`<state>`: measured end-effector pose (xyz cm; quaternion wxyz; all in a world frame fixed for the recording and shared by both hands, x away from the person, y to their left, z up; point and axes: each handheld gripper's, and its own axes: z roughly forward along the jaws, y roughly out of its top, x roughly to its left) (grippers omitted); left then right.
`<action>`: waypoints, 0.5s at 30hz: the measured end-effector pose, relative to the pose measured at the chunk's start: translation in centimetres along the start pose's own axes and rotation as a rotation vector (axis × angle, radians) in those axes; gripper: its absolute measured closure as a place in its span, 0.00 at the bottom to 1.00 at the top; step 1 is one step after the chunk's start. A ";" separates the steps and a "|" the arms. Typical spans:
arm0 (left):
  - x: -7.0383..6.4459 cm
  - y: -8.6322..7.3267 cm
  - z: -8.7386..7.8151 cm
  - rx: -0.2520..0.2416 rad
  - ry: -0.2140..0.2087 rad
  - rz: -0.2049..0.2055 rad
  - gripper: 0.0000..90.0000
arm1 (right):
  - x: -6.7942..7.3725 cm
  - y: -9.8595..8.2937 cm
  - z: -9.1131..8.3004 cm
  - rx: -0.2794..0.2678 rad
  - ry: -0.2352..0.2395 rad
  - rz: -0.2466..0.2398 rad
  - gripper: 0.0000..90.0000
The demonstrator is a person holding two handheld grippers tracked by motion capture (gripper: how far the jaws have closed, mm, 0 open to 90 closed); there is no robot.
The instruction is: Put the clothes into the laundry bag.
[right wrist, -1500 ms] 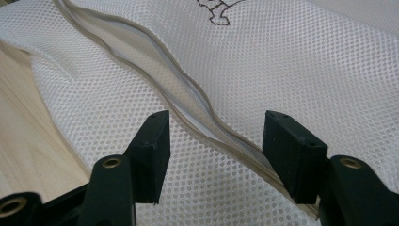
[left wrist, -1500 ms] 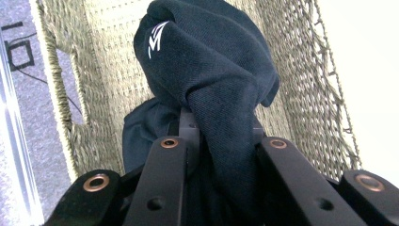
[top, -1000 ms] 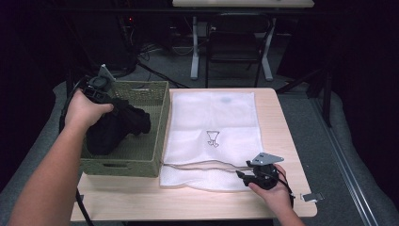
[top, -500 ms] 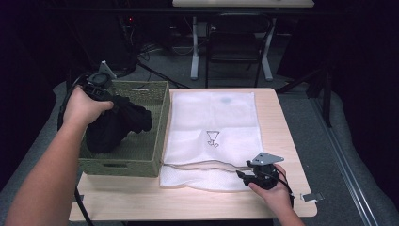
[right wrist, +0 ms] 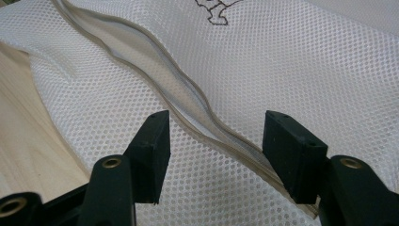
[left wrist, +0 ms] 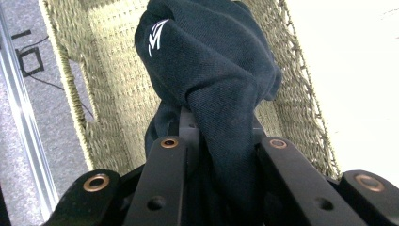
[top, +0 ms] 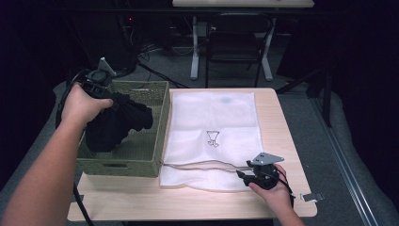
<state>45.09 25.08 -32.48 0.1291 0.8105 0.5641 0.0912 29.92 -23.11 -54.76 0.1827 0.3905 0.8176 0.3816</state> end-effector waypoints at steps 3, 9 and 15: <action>-0.1 0.1 -0.3 -0.006 0.003 0.004 0.87 | 0.0 0.0 0.0 0.000 0.000 -0.001 0.47; -0.4 0.2 -1.2 -0.019 0.006 0.010 0.87 | 0.0 0.0 0.0 -0.002 0.002 0.002 0.47; -0.7 0.5 -1.9 -0.017 0.010 0.023 0.87 | 0.0 0.0 0.0 -0.003 0.000 0.000 0.47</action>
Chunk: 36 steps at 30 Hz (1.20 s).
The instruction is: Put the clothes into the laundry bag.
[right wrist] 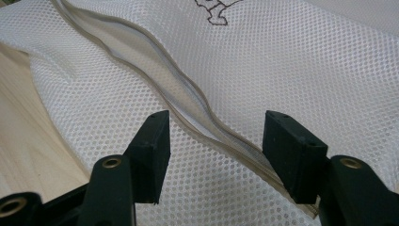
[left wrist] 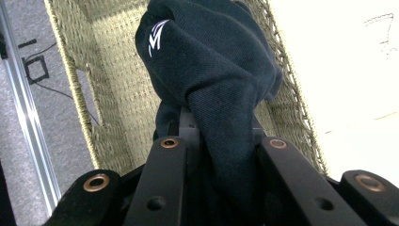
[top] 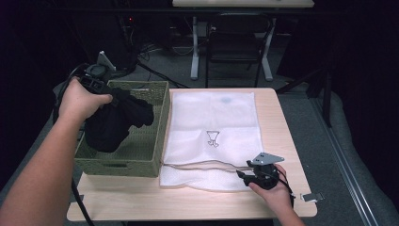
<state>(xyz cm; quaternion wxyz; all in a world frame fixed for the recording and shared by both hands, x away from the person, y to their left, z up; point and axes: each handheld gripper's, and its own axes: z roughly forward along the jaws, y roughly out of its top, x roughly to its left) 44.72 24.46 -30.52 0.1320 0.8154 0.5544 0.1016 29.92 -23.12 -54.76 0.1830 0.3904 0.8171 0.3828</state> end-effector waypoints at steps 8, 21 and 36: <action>-0.3 0.1 -1.0 -0.013 0.006 0.007 0.87 | 0.0 0.0 0.0 0.001 0.000 0.008 0.47; -0.9 0.4 -2.2 -0.024 0.020 0.020 0.87 | 0.0 0.0 0.0 0.002 -0.004 0.007 0.47; -3.3 1.7 -2.9 -0.015 -0.006 0.079 0.87 | 0.0 0.0 0.0 0.003 -0.004 0.005 0.47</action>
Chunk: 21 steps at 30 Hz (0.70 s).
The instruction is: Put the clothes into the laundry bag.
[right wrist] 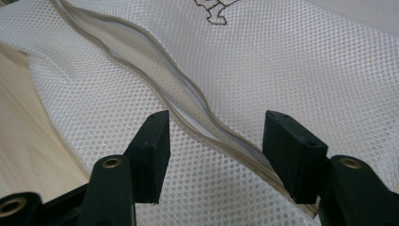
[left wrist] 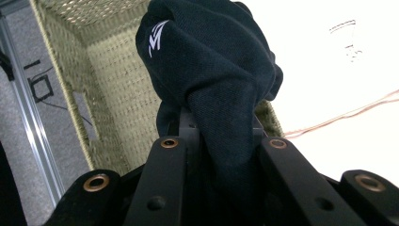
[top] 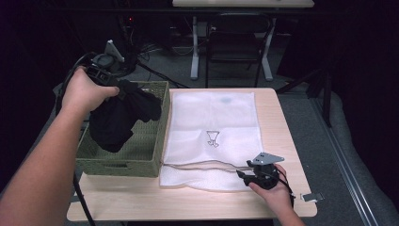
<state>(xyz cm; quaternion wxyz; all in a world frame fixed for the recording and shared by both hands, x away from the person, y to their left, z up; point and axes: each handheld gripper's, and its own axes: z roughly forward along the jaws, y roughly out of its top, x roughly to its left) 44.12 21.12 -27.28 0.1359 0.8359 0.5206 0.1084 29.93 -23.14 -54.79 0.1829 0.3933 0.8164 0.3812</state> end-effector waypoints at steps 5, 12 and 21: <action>-1.3 0.8 -0.1 -0.009 0.000 0.026 0.87 | 0.0 0.0 0.0 0.000 0.000 0.002 0.47; -3.1 1.9 -0.3 -0.012 -0.008 0.065 0.87 | -0.1 0.0 0.0 -0.003 0.002 -0.001 0.47; -5.2 3.1 -0.3 -0.014 -0.022 0.103 0.87 | -0.1 0.0 0.0 -0.004 0.004 0.002 0.47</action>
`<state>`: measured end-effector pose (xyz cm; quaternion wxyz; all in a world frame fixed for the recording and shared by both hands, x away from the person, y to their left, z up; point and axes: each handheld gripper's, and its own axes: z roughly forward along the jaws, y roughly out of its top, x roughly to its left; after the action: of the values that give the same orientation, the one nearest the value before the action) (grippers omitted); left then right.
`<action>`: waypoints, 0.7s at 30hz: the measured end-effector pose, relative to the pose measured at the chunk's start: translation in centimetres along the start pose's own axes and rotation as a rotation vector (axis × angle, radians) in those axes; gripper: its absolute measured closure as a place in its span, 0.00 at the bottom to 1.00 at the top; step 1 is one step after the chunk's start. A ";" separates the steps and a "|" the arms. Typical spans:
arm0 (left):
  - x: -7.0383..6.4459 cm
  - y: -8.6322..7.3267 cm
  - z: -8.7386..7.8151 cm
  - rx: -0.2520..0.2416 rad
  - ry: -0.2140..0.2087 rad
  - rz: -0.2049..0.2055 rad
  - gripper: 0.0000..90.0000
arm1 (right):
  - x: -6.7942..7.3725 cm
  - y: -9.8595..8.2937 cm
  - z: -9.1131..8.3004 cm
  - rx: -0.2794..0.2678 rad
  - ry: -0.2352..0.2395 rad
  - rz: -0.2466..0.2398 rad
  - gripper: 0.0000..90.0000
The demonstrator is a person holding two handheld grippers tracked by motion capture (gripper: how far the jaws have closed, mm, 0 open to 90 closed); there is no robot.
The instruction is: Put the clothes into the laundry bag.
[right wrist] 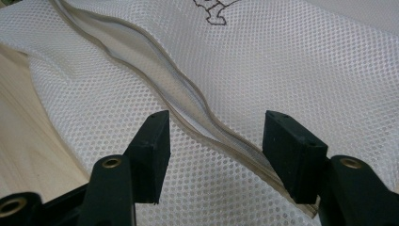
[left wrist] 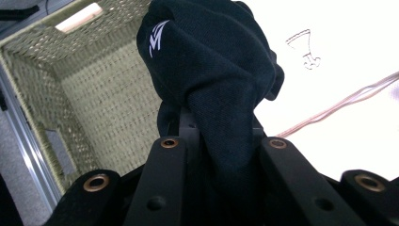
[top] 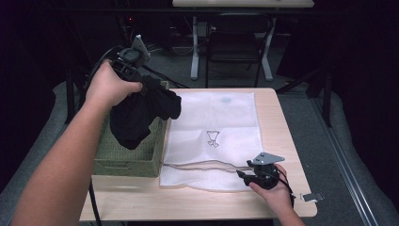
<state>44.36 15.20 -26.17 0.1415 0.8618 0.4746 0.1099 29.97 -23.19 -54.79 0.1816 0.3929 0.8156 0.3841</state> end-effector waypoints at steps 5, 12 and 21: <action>-0.9 0.6 0.4 0.011 -0.003 0.019 0.87 | 0.0 0.0 0.0 0.001 0.000 0.001 0.47; -2.1 1.5 0.5 0.010 -0.009 0.042 0.87 | -0.1 0.0 -0.1 0.001 0.002 0.006 0.47; -3.6 2.4 0.8 0.006 -0.013 0.066 0.87 | -0.1 0.0 -0.1 -0.003 0.002 0.005 0.47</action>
<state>44.66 10.78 -26.29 0.1386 0.8780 0.4454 0.1074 29.98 -23.34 -54.72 0.1802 0.3945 0.8142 0.3861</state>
